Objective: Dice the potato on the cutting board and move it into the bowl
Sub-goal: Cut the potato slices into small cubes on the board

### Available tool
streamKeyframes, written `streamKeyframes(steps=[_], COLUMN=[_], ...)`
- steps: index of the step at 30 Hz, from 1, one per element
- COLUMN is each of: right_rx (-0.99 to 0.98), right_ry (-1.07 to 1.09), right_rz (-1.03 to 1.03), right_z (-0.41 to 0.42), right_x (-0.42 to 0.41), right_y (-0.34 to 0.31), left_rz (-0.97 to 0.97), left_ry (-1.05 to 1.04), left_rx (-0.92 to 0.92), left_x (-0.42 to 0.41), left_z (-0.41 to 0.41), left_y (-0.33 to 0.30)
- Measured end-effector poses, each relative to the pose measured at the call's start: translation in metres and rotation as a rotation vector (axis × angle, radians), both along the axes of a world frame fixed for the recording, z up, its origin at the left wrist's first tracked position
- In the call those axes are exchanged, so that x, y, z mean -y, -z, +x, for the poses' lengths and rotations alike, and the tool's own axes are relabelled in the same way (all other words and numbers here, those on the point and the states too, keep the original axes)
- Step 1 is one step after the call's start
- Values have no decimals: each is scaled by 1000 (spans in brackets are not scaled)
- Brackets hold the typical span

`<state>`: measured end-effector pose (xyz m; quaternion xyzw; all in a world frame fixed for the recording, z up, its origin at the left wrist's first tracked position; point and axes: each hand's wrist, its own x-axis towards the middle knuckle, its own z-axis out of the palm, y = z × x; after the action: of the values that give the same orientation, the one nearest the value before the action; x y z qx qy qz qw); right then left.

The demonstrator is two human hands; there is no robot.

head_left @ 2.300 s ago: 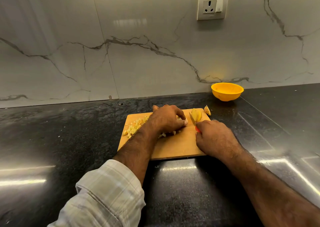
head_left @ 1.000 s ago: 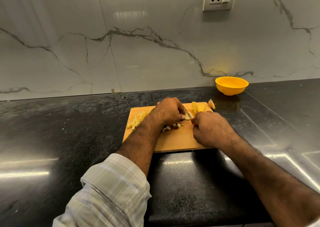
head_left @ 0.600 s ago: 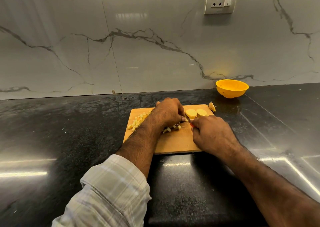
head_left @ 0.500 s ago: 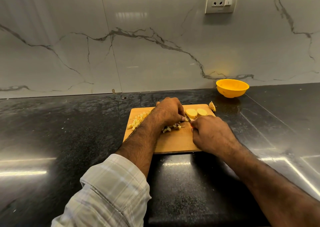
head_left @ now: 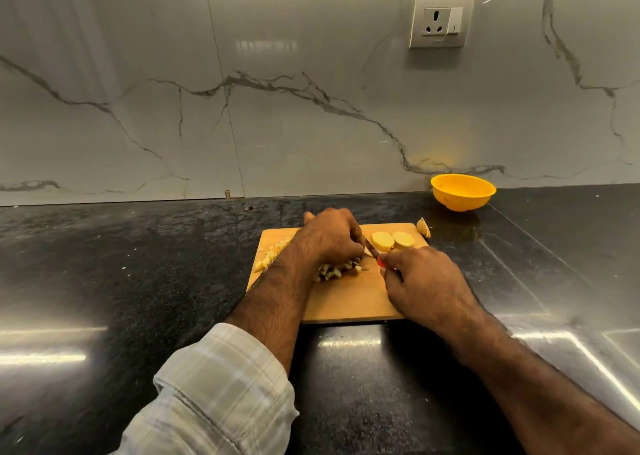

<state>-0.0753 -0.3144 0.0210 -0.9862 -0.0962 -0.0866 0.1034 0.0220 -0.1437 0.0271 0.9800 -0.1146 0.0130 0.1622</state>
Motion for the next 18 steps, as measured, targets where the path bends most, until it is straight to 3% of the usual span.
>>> streamKeyframes(steps=[10,14,18], right_rx=[-115,12,27], right_ry=[-16,-14,-2], right_rz=[-52,24,-45], right_z=[15,6,0], right_x=[-8,1,2], right_y=[-2,1,-1], left_rz=[27,23,-2], left_ry=[-15,-20,-34], left_rx=[11,25,29], left_x=[-1,1,2], left_z=[3,4,4], left_y=[2,4,6])
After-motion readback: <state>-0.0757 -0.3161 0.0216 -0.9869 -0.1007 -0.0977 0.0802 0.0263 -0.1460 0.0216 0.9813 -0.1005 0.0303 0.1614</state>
